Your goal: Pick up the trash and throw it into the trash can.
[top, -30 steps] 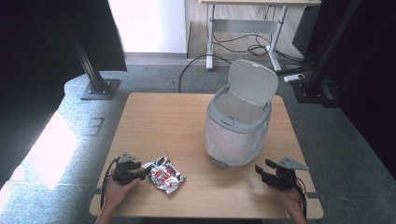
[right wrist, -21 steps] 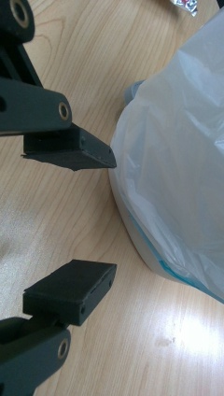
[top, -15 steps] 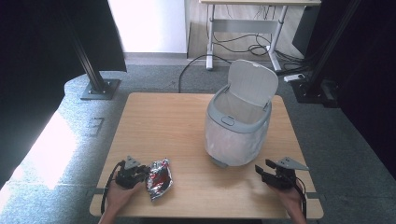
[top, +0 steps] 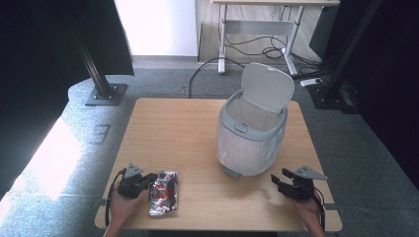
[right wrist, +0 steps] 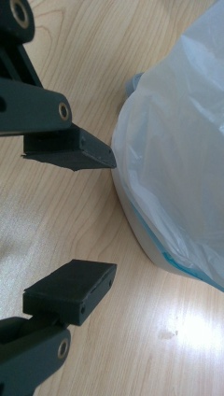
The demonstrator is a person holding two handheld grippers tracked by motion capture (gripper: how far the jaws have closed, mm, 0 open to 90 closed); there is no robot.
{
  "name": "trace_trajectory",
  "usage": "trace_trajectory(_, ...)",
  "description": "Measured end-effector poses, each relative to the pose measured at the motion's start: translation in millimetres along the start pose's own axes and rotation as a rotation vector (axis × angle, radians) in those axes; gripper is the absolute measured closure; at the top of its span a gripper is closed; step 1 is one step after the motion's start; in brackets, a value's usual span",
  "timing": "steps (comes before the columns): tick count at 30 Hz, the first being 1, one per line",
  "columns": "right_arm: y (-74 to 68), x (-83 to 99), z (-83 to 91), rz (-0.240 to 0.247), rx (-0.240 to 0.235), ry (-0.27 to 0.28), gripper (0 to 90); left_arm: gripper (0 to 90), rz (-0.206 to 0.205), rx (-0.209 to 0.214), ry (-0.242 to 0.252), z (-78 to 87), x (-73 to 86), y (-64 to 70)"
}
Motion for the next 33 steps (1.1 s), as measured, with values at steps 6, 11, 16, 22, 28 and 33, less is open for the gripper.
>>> trace_trajectory(6, 0.2, 0.7, -0.3, 0.001, -0.001, -0.005, 41.7, 86.5, 0.048, 0.014, 0.046, 12.5, -7.9, -7.0)
trace_trajectory(11, 2.2, 1.1, 0.3, -0.009, 0.003, -0.005, 41.7, 86.8, 0.071, 0.019, 0.082, 21.6, -14.8, -10.9)
trace_trajectory(16, 3.4, 1.4, 0.6, -0.016, 0.004, -0.005, 41.8, 87.0, 0.076, 0.030, 0.106, 28.6, -23.7, -9.8)
trace_trajectory(22, 4.2, 2.8, 0.0, -0.018, 0.002, -0.011, 41.8, 87.2, 0.060, 0.062, 0.119, 32.0, -42.3, -3.6)
trace_trajectory(28, 4.5, 4.7, -2.1, -0.019, 0.001, -0.022, 41.8, 87.3, 0.049, 0.092, 0.153, 43.3, -71.6, 2.2)
trace_trajectory(33, 4.5, 5.2, -2.7, -0.019, -0.002, -0.026, 41.8, 87.3, 0.034, 0.102, 0.170, 48.2, -89.2, 7.2)
Point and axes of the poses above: each handheld gripper's, and its own axes: z roughly backward along the jaws, x roughly out of its underside, y roughly to its right, the point moved 4 cm from there along -z, roughly forward along the jaws, and after that the axes turned 9 degrees about y, right-handed, at the moved point
